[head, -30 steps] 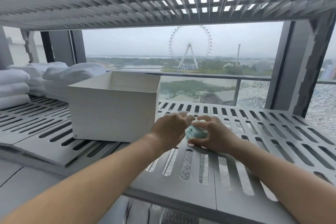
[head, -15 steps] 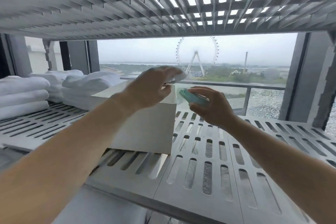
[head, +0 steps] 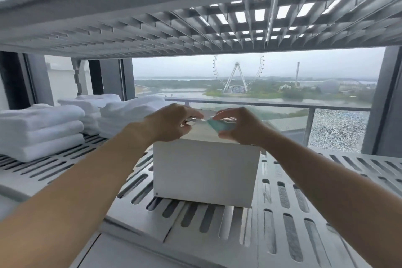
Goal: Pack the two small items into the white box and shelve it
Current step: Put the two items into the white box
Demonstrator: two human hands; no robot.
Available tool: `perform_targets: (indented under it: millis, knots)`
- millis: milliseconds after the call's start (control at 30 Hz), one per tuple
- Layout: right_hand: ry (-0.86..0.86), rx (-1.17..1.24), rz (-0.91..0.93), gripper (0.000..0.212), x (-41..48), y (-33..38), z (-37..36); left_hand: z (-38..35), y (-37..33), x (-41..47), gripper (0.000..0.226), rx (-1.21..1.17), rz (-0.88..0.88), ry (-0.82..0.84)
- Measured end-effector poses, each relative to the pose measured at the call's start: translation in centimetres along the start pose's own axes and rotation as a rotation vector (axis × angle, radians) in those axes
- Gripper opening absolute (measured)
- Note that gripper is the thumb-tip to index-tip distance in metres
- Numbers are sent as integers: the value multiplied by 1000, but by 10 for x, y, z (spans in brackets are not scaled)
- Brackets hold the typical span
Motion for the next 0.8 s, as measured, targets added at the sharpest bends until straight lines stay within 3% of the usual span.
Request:
perform_targets:
  millis: [167,500,800]
  knots:
    - [145,-20,-56,40,-14,7,-9,-12,7,-9,41,-136,-4,143]
    - [302,-56,-83,36,-49,44,-18,2,-3,-46,29,-229,-131,203]
    - [213,-9,-70,31,-15,38,-11,10,22,-31,31,-158,-173,85]
Point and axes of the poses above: each hand's wrist, its own x-axis towards the middle knuckle, its own z-axis out of the back of the hand, y = z × x, the point moved 7 cm from there along x, towards the middle knuckle, and after that the axes turned 9 degrees about x, right-handed, at the moved point
